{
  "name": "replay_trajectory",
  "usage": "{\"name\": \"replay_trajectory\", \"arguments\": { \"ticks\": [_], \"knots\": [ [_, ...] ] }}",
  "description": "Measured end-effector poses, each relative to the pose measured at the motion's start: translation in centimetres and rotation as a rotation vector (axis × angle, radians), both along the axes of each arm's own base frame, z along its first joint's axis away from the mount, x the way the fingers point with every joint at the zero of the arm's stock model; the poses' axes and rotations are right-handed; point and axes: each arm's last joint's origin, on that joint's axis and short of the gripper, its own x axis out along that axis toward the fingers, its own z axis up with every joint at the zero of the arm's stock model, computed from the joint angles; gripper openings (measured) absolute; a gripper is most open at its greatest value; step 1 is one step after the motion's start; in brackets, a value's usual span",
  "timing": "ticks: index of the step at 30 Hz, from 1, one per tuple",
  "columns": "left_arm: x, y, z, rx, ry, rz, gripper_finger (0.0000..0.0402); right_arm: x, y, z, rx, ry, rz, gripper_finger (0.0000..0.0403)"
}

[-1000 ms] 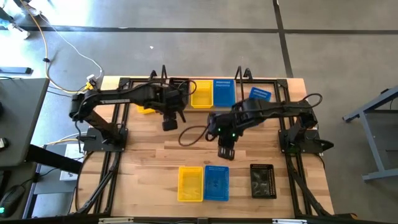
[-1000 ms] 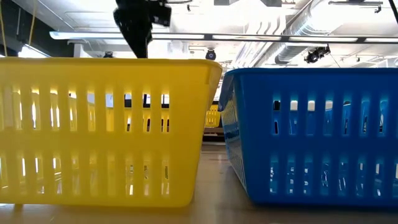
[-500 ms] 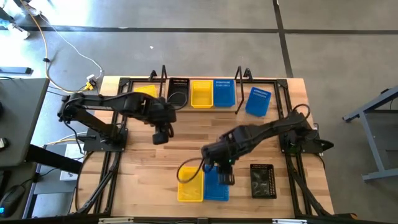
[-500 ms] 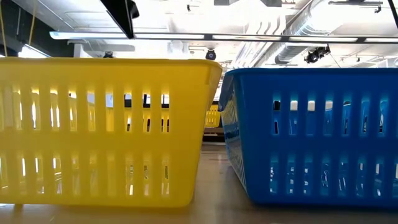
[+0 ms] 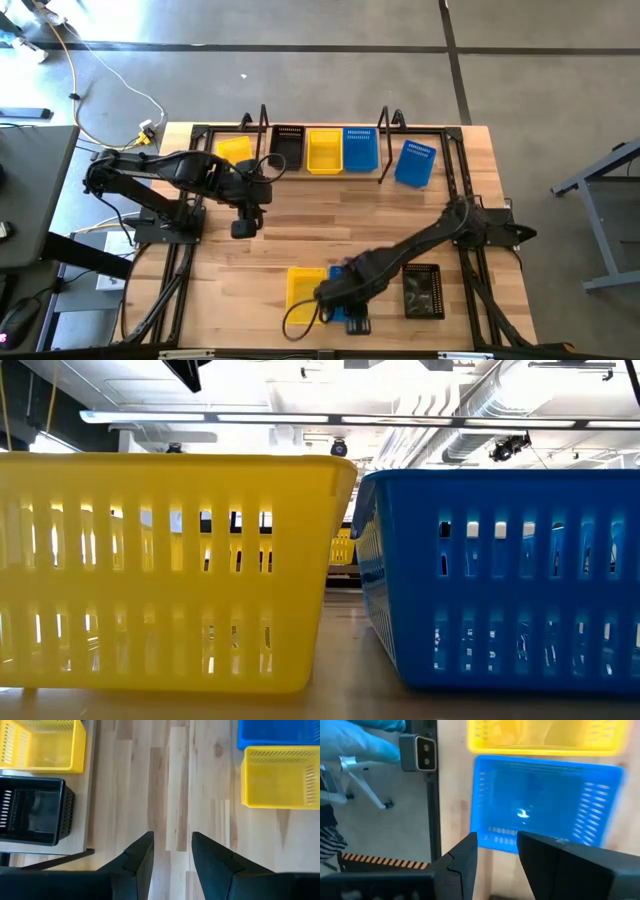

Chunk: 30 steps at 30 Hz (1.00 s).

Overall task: Stack baskets on shelf by color
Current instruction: Stack the bottom blue bin on the blue bin on the shelf

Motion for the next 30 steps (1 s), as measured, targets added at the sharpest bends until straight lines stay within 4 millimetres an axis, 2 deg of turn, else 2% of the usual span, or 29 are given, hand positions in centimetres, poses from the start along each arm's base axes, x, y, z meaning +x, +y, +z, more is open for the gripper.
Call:
{"name": "replay_trajectory", "arguments": {
  "ticks": [5, 15, 24, 27, 30],
  "knots": [
    [-0.2, -0.3, 0.2, 0.000, -0.007, -0.012, 0.0122, 0.8, 1.7, -2.2, 0.023, 0.014, -0.031, 0.0124],
    [-0.2, -0.3, 0.2, 0.011, -0.004, -0.035, 0.0122, 1.0, 4.5, -6.1, 0.017, 0.080, -0.049, 0.0124],
    [-0.2, -0.3, 0.2, 0.011, -0.004, -0.035, 0.0122, 1.2, 5.1, -9.0, -0.047, 0.150, -0.121, 0.0123],
    [-0.2, -0.3, 0.2, 0.011, -0.004, -0.035, 0.0122, 1.2, 5.0, -9.6, -0.071, 0.163, -0.141, 0.0110],
    [-0.2, -0.3, 0.2, 0.011, -0.004, -0.035, 0.0122, 1.2, 4.8, -9.6, -0.077, 0.171, -0.144, 0.0063]
  ]
}}
